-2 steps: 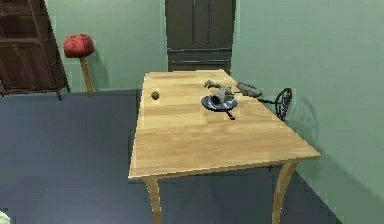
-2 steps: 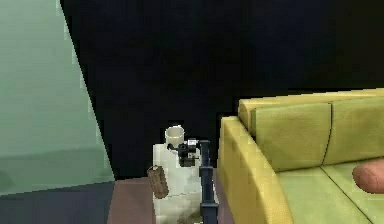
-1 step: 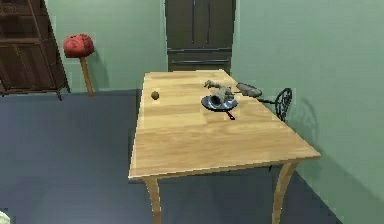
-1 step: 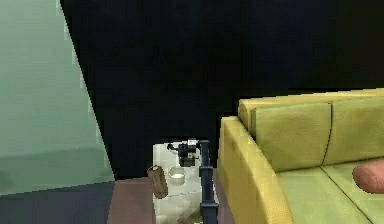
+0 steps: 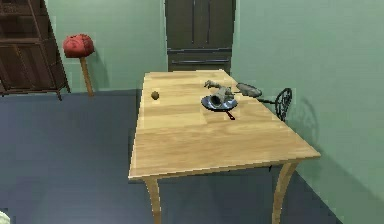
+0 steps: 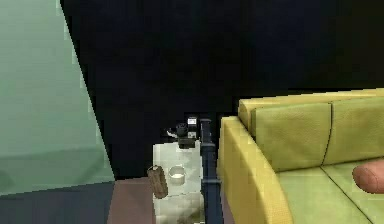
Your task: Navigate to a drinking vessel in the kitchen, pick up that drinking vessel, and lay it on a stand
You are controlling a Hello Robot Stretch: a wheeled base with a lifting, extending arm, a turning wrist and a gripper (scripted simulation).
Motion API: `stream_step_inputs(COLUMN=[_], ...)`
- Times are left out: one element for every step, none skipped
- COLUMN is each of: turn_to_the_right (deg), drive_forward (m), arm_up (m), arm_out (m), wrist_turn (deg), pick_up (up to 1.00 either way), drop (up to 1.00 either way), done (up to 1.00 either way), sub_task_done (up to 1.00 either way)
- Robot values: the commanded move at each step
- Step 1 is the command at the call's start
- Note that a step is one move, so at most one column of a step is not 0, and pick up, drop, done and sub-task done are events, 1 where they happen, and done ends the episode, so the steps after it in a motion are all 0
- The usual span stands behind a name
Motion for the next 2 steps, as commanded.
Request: stream_step_inputs(turn_to_the_right=[0.0, 0.0], drive_forward=[0.00, 0.00], arm_up=[0.00, 0.00], arm_out=[-0.08, 0.00], wrist_turn=[0.0, 0.0], pick_up=[0.00, 0.00], drop=[0.00, 0.00], done=[0.00, 1.00], sub_task_done=[0.00, 0.00])
